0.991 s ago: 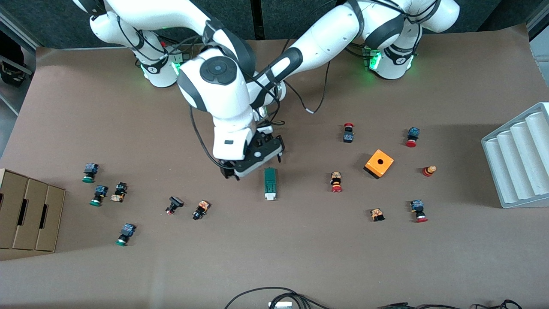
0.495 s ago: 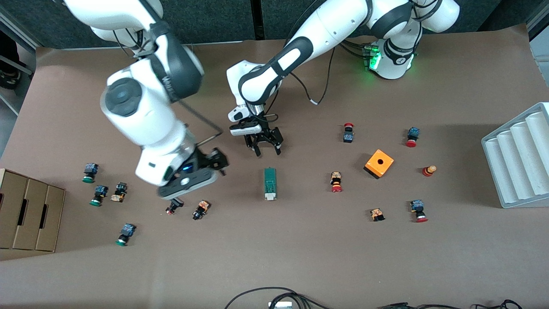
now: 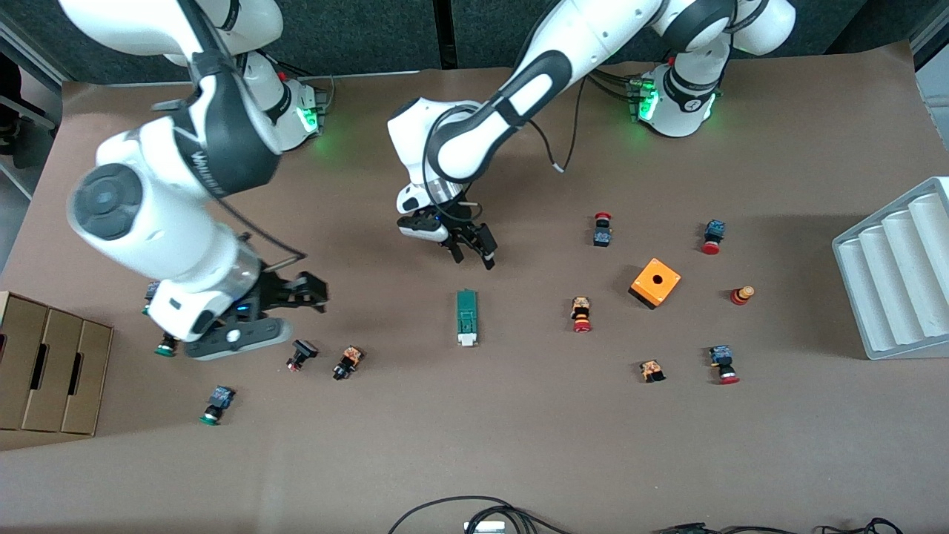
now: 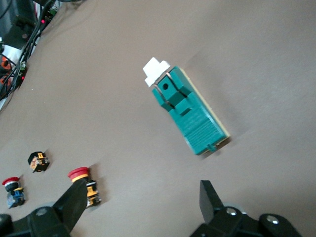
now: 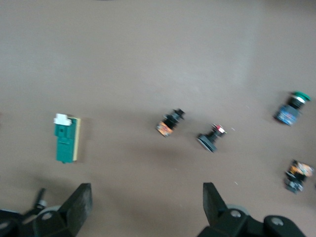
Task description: Close load switch with both arms
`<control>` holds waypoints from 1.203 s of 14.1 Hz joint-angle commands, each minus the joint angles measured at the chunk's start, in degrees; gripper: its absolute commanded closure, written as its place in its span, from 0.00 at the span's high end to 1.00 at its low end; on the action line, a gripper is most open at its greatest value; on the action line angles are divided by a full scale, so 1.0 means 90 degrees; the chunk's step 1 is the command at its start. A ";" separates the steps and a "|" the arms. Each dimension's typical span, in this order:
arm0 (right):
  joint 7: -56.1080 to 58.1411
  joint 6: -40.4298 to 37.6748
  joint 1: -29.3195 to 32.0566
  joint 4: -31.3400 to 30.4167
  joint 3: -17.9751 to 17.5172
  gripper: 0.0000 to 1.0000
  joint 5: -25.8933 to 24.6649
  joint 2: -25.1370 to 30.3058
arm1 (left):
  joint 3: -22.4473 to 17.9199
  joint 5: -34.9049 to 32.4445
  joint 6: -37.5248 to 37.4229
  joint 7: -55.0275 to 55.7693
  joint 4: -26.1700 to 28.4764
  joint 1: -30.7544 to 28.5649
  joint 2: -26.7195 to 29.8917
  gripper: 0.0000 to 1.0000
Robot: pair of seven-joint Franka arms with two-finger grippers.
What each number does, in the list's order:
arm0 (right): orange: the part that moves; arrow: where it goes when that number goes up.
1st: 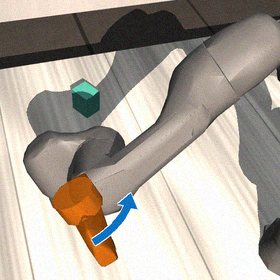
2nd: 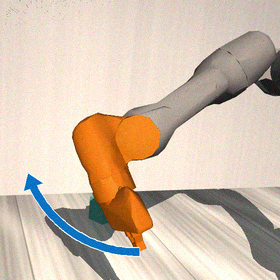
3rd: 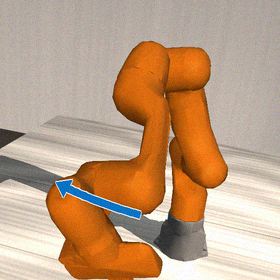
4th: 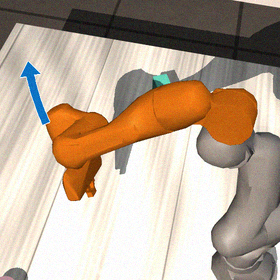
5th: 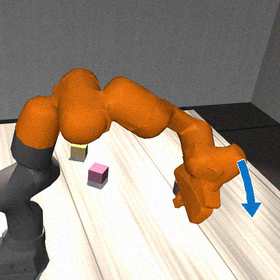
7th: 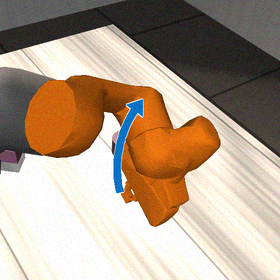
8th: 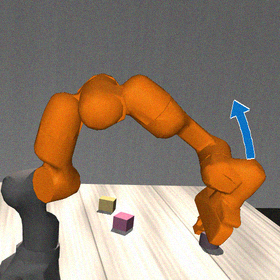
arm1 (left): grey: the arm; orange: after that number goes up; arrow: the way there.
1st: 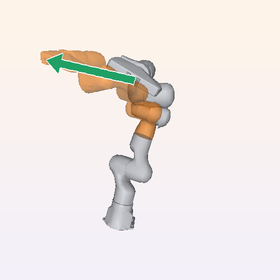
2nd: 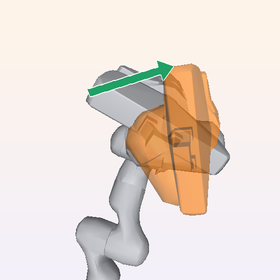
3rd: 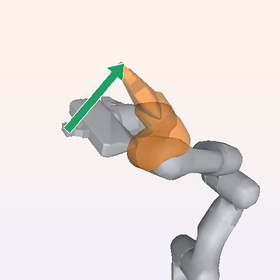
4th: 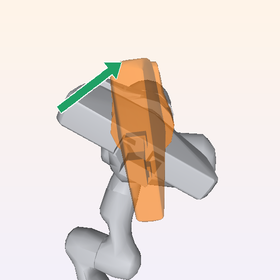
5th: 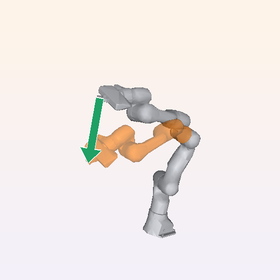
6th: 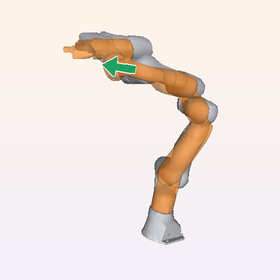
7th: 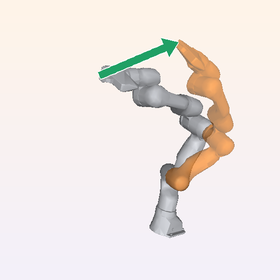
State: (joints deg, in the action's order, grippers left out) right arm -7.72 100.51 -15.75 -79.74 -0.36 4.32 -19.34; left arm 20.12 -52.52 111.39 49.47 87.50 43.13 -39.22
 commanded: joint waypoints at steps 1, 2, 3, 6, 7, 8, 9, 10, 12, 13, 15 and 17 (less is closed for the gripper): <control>0.0018 -0.0337 0.0557 -0.0095 -0.0058 1.00 0.0164 0.0128 | 0.0001 0.0803 -0.0062 -0.1234 0.0082 -0.0328 0.0489 1.00; 0.0028 -0.0396 0.0800 -0.0095 -0.0058 1.00 0.0174 0.0128 | 0.0001 0.1222 -0.0062 -0.1655 0.0082 -0.0523 0.0645 1.00; 0.0067 -0.0532 0.0996 -0.0095 -0.0058 1.00 0.0174 0.0137 | 0.0001 0.1681 -0.0081 -0.1997 0.0082 -0.0718 0.0802 1.00; 0.0699 -0.0621 0.1533 -0.0085 -0.0058 1.00 0.0145 0.0128 | 0.0011 0.2746 -0.0335 -0.2789 0.0024 -0.1401 0.1290 1.00; 0.1001 -0.0621 0.1670 -0.0085 -0.0048 1.00 0.0087 0.0128 | 0.0011 0.3069 -0.0422 -0.3140 -0.0025 -0.1558 0.1398 1.00; 0.1353 -0.0621 0.1836 -0.0085 -0.0048 1.00 0.0086 0.0128 | 0.0001 0.3410 -0.0549 -0.3472 -0.0112 -0.1782 0.1515 1.00; 0.1540 -0.0621 0.2060 -0.0085 -0.0057 1.00 0.0144 0.0128 | 0.0001 0.3743 -0.0734 -0.3669 -0.0229 -0.2036 0.1613 1.00; 0.1551 -0.0611 0.2198 -0.0085 -0.0058 1.00 0.0135 0.0128 | 0.0001 0.4065 -0.0939 -0.3700 -0.0395 -0.2290 0.1711 1.00; 0.1532 -0.0572 0.2364 -0.0075 0.0030 1.00 -0.0069 0.0196 | 0.0021 0.4710 -0.1427 -0.3749 -0.0727 -0.2895 0.1848 1.00; 0.1561 -0.0572 0.2423 -0.0075 0.0059 1.00 -0.0080 0.0206 | 0.0021 0.4906 -0.1671 -0.3826 -0.0854 -0.3110 0.1974 1.00; 0.1532 -0.0592 0.2492 -0.0066 0.0079 1.00 -0.0100 0.0235 | -0.0008 0.4947 -0.1888 -0.3953 -0.0904 -0.3423 0.2325 1.00; 0.1522 -0.0631 0.2502 -0.0075 0.0079 1.00 -0.0090 0.0284 | -0.0008 0.4928 -0.2053 -0.4139 -0.0904 -0.3921 0.2677 1.00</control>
State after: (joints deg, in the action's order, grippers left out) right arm 6.06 95.78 6.71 -79.78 0.65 4.06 -18.22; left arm 19.45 -9.13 95.09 13.99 78.71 11.19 -18.67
